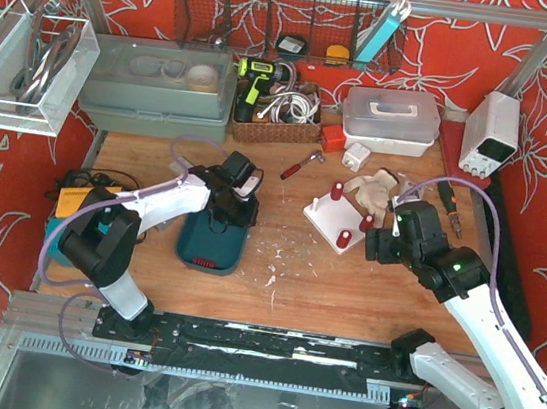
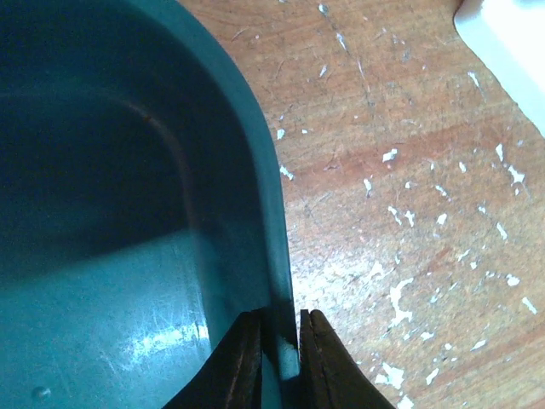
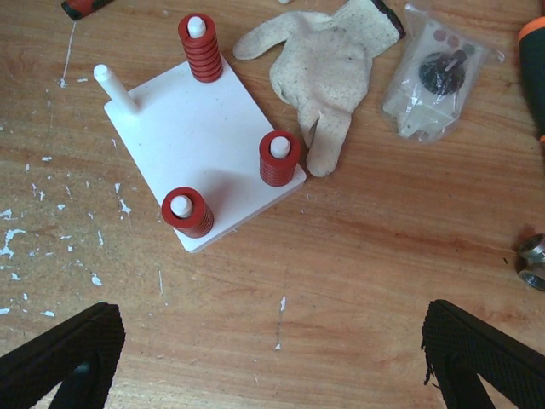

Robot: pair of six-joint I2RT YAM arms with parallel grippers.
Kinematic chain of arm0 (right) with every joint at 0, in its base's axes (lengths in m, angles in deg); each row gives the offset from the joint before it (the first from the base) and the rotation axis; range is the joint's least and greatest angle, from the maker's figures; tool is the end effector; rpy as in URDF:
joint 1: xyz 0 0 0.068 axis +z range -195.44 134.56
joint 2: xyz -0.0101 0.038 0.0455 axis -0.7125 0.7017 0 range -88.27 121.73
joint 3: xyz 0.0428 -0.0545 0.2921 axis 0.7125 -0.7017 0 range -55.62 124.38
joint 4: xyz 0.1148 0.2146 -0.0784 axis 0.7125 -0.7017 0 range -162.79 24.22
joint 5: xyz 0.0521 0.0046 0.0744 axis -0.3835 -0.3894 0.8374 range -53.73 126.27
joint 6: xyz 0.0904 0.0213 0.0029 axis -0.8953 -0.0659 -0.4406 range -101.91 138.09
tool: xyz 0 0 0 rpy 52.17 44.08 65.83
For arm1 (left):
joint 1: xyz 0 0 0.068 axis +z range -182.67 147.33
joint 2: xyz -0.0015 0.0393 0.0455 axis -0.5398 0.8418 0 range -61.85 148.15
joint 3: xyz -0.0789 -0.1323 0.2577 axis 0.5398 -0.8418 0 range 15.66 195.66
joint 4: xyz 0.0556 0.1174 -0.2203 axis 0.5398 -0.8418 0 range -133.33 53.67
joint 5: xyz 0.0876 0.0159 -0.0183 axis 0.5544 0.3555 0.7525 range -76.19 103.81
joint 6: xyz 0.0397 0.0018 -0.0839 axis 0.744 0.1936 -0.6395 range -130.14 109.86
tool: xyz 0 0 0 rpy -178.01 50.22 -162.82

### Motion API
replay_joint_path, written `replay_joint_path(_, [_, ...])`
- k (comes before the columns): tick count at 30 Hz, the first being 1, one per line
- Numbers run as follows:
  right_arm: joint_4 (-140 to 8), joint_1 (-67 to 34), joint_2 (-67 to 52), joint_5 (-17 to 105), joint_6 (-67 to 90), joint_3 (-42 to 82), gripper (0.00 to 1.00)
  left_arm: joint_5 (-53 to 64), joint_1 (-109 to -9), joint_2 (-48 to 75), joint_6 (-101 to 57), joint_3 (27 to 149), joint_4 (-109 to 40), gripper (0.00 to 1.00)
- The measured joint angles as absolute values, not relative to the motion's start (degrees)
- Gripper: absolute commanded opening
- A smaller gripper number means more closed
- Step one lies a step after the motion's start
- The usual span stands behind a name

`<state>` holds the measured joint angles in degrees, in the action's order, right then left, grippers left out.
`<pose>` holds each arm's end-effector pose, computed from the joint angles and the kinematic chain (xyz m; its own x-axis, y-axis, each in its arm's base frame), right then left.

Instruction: Install the large spring

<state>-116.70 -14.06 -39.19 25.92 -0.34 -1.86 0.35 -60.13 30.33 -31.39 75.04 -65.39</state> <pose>0.1528 0.0756 0.3007 -0.7134 -0.0708 -0.6972 -0.1903 0.9771 0.0955 0.2906 -0.1729 0.1895 -0.9271 0.0845 -0.3651 0.2250 0.9046 -0.3621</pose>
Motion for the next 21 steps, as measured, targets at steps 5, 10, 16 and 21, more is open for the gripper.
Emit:
replay_joint_path(5, [-115.76,-14.06,-40.59,25.90,-1.37,-1.88,0.96,1.29,-60.70,30.17,-25.67,76.04,-68.82,0.10])
replay_joint_path(10, [-113.90,-14.06,-43.52,25.97,-2.38,-3.33,0.97,4.16,-64.07,29.87,-20.97,76.81,-71.62,0.08])
replay_joint_path(16, [-113.27,-14.06,-45.90,26.08,-2.42,-5.34,0.97,5.82,-67.72,27.40,-18.63,76.35,-73.82,0.19])
replay_joint_path(21, [-112.29,-14.06,-47.56,26.32,-2.38,-6.91,0.97,8.05,-68.53,24.05,-18.52,76.24,-75.44,0.54])
